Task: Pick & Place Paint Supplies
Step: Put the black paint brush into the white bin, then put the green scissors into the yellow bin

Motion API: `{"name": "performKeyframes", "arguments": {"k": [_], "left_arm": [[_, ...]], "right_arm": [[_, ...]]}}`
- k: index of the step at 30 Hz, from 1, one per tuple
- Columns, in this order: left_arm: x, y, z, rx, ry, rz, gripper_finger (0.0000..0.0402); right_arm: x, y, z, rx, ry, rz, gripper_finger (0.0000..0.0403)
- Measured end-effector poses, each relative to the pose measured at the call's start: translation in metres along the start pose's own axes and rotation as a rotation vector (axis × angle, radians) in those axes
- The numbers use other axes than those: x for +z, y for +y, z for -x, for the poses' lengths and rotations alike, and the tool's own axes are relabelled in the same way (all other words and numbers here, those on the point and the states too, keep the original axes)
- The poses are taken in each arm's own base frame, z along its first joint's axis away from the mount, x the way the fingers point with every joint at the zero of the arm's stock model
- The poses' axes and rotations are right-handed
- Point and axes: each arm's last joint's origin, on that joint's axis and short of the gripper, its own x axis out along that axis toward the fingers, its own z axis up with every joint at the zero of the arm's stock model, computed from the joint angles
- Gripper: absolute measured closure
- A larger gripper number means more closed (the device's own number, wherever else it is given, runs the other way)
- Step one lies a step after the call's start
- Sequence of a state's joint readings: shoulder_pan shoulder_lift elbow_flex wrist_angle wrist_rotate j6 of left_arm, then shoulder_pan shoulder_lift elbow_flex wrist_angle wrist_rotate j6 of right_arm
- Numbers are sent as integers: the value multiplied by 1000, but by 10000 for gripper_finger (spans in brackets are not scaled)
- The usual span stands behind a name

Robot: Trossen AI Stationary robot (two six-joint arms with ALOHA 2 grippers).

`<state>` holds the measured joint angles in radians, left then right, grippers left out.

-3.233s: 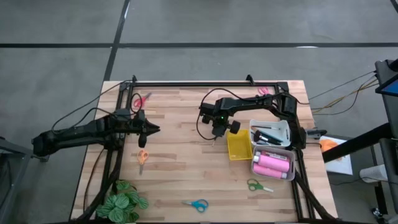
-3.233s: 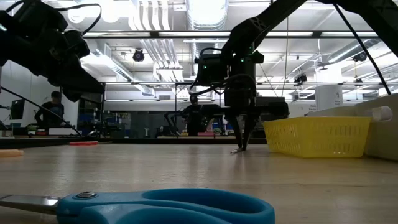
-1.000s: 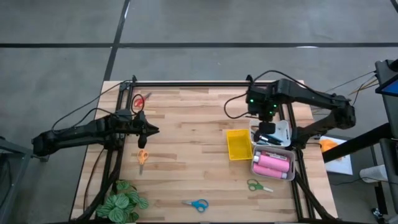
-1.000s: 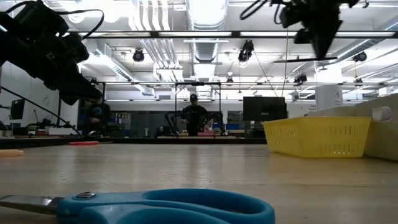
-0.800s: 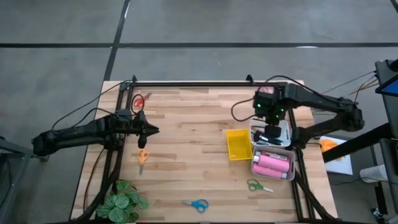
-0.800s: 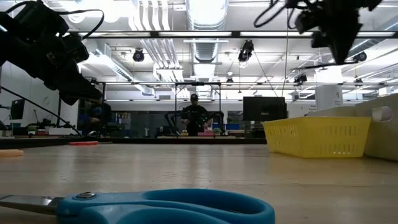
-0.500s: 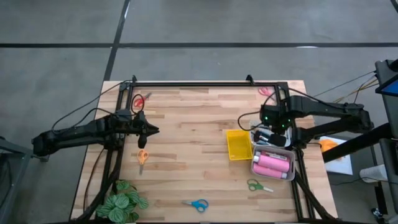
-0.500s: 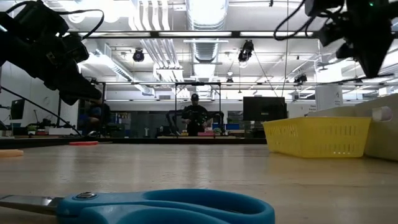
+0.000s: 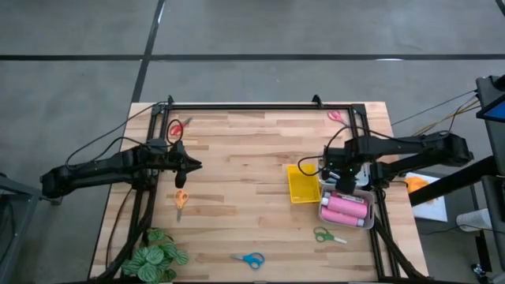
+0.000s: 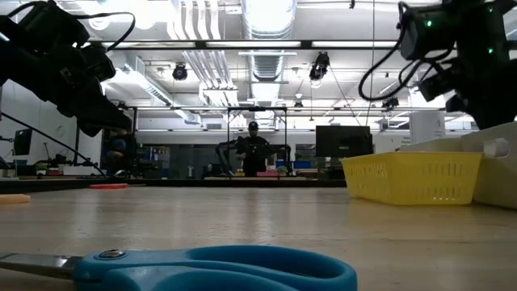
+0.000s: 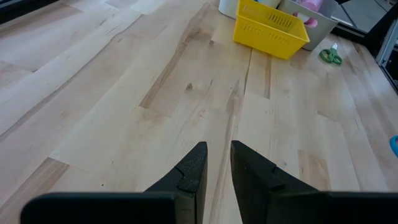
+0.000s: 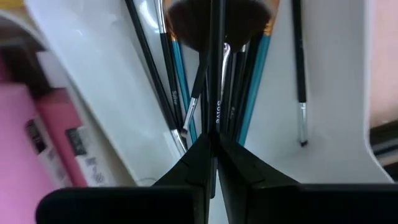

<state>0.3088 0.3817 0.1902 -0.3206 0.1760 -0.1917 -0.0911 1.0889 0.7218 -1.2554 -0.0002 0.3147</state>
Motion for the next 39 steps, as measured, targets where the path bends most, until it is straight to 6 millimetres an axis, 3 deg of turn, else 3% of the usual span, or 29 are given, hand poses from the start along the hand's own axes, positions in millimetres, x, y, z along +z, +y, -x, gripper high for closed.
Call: {"name": "performKeyframes", "arguments": {"k": [9, 18, 28, 39], "left_arm": [[0, 0, 0, 1, 0, 0, 329], [0, 0, 0, 0, 0, 0, 329], [0, 0, 0, 0, 0, 0, 329], [0, 0, 0, 0, 0, 0, 329]], "right_arm": [[3, 1, -24, 8, -7, -27, 386], [3, 1, -24, 12, -8, -28, 383], [3, 1, -24, 12, -8, -29, 312], [7, 2, -8, 6, -30, -26, 310]]}}
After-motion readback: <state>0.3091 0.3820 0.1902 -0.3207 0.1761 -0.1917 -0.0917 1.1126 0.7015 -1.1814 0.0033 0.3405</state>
